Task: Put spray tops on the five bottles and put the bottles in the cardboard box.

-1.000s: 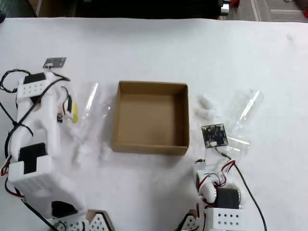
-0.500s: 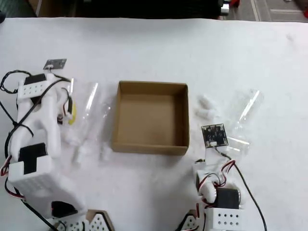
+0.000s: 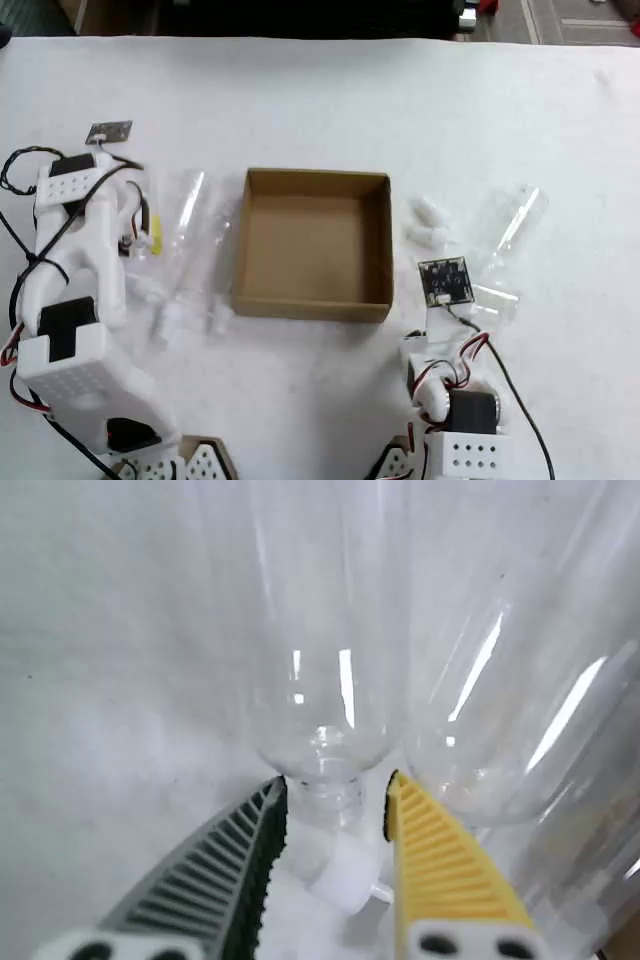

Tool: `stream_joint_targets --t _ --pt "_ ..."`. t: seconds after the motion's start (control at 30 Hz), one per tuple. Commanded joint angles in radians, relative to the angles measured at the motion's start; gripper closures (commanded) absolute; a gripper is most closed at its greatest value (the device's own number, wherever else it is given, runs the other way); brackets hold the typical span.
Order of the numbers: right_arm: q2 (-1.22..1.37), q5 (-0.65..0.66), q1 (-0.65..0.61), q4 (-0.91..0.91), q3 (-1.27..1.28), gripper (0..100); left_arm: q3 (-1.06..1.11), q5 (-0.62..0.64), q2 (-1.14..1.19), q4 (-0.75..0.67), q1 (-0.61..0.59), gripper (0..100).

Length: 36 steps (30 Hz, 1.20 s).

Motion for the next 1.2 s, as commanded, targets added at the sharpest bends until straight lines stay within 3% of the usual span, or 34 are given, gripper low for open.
stream_joint_targets --t 0.0,0.4,0.67,0.87,1.17 --pt "-0.01 0.008 -0.001 0.005 0.009 98.2 -0.005 0.008 -0.007 -0.035 -0.002 84" --pt "-0.01 0.008 -0.001 0.005 0.009 98.2 0.02 0.012 -0.007 -0.035 -0.002 84" --pt "-0.01 0.008 -0.001 0.005 0.009 98.2 0.018 0.008 -0.007 -0.037 -0.002 98" --pt "-0.01 0.008 -0.001 0.005 0.009 98.2 0.011 0.008 -0.018 -0.026 -0.002 98" --pt "-0.01 0.008 -0.001 0.005 0.009 98.2 -0.115 0.008 -0.065 0.144 -0.002 98"
